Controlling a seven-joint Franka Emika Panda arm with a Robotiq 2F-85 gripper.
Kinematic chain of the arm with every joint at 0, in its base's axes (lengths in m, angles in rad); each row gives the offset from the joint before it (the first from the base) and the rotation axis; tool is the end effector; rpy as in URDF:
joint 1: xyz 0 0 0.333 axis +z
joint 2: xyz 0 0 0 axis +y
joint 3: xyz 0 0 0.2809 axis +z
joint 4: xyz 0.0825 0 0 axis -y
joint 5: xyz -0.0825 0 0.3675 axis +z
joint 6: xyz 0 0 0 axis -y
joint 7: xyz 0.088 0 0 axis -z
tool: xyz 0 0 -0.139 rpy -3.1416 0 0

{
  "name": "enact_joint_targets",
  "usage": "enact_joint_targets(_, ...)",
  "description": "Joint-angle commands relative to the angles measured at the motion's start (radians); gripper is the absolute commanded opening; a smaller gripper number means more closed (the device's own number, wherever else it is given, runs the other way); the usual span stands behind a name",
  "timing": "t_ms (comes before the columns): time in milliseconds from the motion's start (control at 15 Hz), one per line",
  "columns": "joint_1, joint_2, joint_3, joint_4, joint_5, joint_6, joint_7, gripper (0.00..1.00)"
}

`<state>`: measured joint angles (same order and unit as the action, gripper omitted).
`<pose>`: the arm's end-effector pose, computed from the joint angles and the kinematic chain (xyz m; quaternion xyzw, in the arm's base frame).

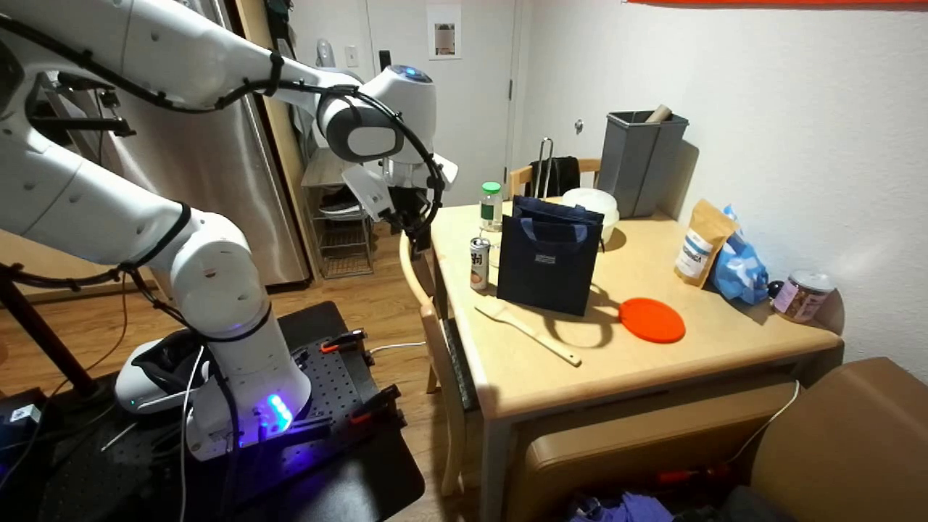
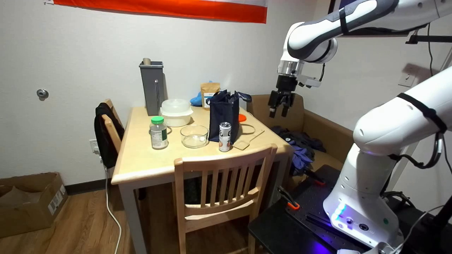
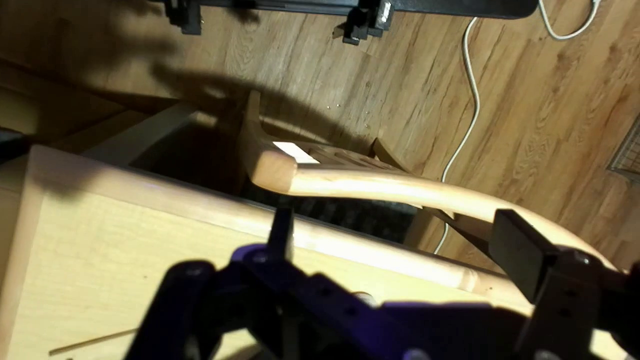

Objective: Put the white can inside the dark blue bag on the table

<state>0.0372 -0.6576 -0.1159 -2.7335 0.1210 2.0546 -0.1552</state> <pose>0.3405 -0.0106 0.3593 -0.9958 -0.0217 0.0039 0.0893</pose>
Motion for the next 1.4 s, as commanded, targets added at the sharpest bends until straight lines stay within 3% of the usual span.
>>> enact_joint_targets(0,0.062,0.096,0.058,0.058,0.054,0.086,0.003,1.00)
enact_joint_targets(200,0.095,0.141,0.108,0.096,0.045,0.139,0.010,1.00)
enact_joint_targets(733,0.097,0.162,0.118,0.101,0.066,0.148,0.037,1.00)
enact_joint_targets(1333,0.088,0.523,0.254,0.373,0.061,0.196,0.414,1.00)
